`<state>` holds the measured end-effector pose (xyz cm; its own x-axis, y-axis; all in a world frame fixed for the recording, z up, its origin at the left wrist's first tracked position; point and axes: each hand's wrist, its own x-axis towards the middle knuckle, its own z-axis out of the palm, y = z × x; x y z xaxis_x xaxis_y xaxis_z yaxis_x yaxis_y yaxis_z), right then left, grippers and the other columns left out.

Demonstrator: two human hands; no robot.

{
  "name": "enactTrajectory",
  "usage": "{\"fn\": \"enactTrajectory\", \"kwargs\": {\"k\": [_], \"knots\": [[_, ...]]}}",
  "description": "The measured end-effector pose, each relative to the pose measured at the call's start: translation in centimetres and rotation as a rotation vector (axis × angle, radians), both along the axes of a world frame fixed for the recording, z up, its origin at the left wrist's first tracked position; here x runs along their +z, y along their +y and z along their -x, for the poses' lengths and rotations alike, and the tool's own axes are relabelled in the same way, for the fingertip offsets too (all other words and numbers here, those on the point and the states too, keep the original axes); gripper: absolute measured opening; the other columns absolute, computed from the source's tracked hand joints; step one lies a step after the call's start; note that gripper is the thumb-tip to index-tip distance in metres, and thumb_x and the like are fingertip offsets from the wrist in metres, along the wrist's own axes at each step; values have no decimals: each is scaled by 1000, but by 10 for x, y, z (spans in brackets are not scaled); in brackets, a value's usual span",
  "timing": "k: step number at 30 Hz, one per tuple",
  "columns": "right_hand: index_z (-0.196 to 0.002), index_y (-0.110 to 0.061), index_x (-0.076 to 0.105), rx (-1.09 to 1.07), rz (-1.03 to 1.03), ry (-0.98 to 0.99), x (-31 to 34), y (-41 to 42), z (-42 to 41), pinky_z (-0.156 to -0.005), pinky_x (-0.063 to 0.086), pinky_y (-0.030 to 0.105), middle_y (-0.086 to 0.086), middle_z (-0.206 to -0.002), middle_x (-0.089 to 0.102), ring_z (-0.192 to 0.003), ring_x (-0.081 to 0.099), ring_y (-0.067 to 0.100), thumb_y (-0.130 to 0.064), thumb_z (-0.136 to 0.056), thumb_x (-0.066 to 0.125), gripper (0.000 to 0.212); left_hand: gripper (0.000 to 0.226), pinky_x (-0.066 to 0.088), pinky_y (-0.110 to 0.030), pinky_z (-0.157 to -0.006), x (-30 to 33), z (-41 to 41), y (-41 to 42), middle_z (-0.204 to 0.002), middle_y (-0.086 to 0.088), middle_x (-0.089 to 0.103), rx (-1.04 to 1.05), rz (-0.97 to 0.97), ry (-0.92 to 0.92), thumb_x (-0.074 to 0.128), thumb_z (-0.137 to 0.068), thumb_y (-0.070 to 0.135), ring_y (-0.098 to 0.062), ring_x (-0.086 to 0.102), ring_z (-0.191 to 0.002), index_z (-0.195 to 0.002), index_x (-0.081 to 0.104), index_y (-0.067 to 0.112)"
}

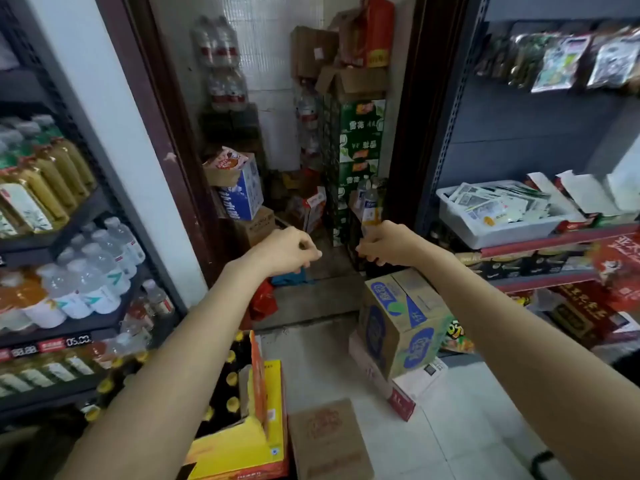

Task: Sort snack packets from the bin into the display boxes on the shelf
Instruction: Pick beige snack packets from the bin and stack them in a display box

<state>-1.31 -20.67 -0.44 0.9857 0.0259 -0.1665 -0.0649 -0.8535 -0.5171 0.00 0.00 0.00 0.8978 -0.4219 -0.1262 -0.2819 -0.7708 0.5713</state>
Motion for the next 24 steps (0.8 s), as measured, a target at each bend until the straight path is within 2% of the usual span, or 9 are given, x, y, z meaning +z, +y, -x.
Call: {"fn": "enactTrajectory", "kwargs": {"k": [3, 7, 9, 11, 15, 20, 24], "knots": [[-103, -2, 68, -17, -21, -13, -4, -33, -18, -67, 51, 29, 12, -93, 70, -78, 64, 22, -27, -95, 54, 30, 23, 55, -35, -84, -5, -24, -33, -91, -2, 70, 4, 4, 29, 55, -94, 34, -15, 67, -80, -103, 65, 14], [-103, -5, 68, -12, -12, -64, -12, -82, -55, -83, 53, 37, 10, -95, 69, -84, 64, 23, -26, -96, 52, 27, 26, 54, -38, -88, -16, -71, -83, -94, -3, 69, 18, 59, 79, 54, -94, 33, -17, 67, -85, -106, 65, 12], [-100, -4, 69, -44, -17, -81, -16, -108, -78, -86, 54, 40, 13, -95, 70, -84, 65, 25, -25, -95, 53, 27, 26, 53, -40, -90, -22, -99, -109, -95, -3, 69, 32, 112, 96, 54, -95, 32, -18, 66, -87, -107, 65, 11], [-101, -4, 69, -66, -32, -49, -19, -134, -99, -83, 54, 38, 14, -94, 71, -84, 67, 27, -25, -94, 54, 27, 26, 53, -38, -89, -25, -122, -133, -96, -4, 69, 45, 153, 116, 54, -95, 31, -18, 67, -87, -107, 65, 11], [-99, -6, 67, -93, -90, -23, -22, -182, -137, -61, 49, 24, 12, -90, 69, -77, 65, 23, -22, -94, 54, 22, 23, 53, -32, -83, -29, -162, -183, -97, -4, 69, 48, 155, 113, 52, -96, 30, -16, 66, -82, -105, 65, 13], [-100, -8, 67, -98, -99, -37, -28, -252, -175, -66, 50, 25, 9, -88, 69, -75, 64, 21, -21, -93, 54, 20, 23, 54, -34, -82, -37, -200, -255, -93, -3, 70, 45, 153, 105, 51, -96, 28, -18, 68, -81, -102, 67, 12], [-98, -4, 69, -82, -78, -65, -34, -320, -202, -72, 49, 27, 6, -82, 66, -74, 62, 20, -19, -92, 54, 22, 21, 51, -24, -71, -43, -224, -327, -91, -2, 70, 69, 183, 95, 52, -96, 28, -15, 68, -79, -101, 66, 13]]}}
